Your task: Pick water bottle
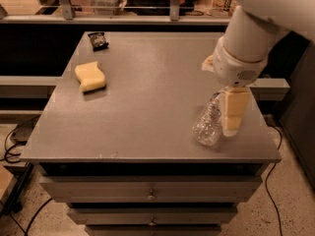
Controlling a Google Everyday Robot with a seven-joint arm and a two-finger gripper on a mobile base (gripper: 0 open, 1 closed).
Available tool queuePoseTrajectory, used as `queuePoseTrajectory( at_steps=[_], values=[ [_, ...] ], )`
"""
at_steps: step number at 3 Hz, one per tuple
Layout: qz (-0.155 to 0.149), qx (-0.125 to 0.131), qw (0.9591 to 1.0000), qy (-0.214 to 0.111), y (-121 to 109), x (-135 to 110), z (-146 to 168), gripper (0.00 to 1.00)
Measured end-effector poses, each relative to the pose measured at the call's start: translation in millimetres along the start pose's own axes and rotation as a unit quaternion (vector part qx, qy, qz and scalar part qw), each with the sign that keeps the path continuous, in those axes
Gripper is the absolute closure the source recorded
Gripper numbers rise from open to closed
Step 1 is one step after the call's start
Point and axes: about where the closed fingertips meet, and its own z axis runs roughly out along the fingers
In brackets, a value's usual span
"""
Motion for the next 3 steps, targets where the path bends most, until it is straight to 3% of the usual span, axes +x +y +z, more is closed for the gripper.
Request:
queuePoseTrajectory(
  at_steps=[2, 3],
  values=[
    [0.008, -0.069, 0.9973, 0.021, 2, 14, 62, 0.00],
    [0.024, -0.085, 0.9960, 0.012, 4, 22, 76, 0.15]
  ],
)
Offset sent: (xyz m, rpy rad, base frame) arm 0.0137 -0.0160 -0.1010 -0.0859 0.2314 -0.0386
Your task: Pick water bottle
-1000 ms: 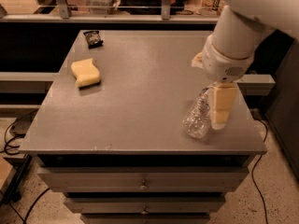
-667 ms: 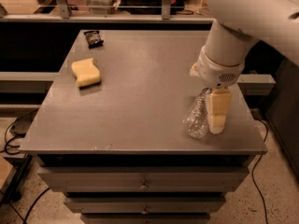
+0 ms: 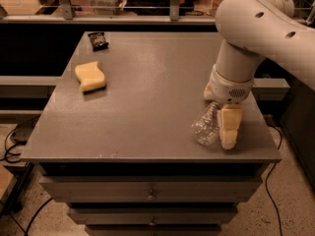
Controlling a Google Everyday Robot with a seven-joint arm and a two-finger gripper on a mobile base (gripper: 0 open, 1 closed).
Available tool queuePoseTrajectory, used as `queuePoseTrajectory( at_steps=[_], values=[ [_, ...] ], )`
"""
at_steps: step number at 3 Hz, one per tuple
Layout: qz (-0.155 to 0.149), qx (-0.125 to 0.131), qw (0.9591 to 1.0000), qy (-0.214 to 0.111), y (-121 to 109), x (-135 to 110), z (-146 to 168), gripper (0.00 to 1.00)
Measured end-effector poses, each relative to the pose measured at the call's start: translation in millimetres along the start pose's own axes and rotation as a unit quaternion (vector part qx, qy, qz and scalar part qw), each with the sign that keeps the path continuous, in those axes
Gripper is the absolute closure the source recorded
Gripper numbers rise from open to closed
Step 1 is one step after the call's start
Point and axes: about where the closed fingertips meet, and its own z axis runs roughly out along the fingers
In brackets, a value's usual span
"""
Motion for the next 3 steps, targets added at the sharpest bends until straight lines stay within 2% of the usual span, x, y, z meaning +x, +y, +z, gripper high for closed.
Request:
queuePoseTrajectory(
  at_steps=[1, 2, 3],
  values=[
    [0.008, 0.008, 0.9999, -0.008, -3, 2, -8, 0.38],
    [0.003, 0.029, 0.9993, -0.022, -6, -7, -31, 0.61],
    [0.007, 0.042, 0.9974, -0.058, -11, -17, -54, 0.85]
  ],
)
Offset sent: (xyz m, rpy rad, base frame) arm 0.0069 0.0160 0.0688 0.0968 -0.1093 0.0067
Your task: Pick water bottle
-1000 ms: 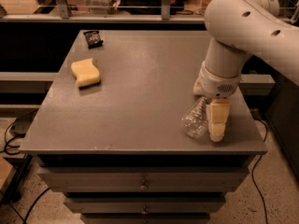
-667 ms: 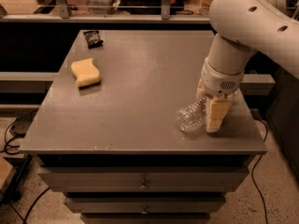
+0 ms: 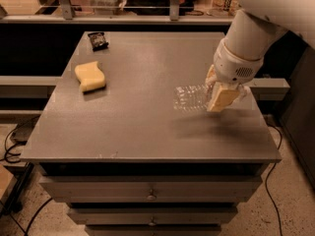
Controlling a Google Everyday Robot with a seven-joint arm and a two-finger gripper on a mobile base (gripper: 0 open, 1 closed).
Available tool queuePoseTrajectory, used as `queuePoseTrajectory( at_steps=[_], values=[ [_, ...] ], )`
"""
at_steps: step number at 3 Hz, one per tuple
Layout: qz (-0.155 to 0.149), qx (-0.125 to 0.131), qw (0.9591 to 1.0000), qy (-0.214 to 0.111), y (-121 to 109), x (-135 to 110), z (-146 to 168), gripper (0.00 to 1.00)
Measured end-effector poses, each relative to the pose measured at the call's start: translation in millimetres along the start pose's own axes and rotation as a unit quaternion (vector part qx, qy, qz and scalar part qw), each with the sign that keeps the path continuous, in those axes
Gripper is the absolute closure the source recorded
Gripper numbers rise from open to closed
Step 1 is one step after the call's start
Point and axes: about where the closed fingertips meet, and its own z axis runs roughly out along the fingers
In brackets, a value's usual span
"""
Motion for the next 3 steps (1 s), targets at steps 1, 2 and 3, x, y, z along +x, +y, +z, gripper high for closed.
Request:
queuePoseTrajectory(
  at_steps=[1, 2, 3],
  values=[
    [0.029, 0.066, 0.9959, -0.054, -13, -6, -83, 1.00],
    [0.044, 0.134, 0.9865, -0.083, -26, -9, -158, 1.00],
    [0.042, 0.162, 0.9817, -0.091, -33, -11, -180, 1.00]
  ],
)
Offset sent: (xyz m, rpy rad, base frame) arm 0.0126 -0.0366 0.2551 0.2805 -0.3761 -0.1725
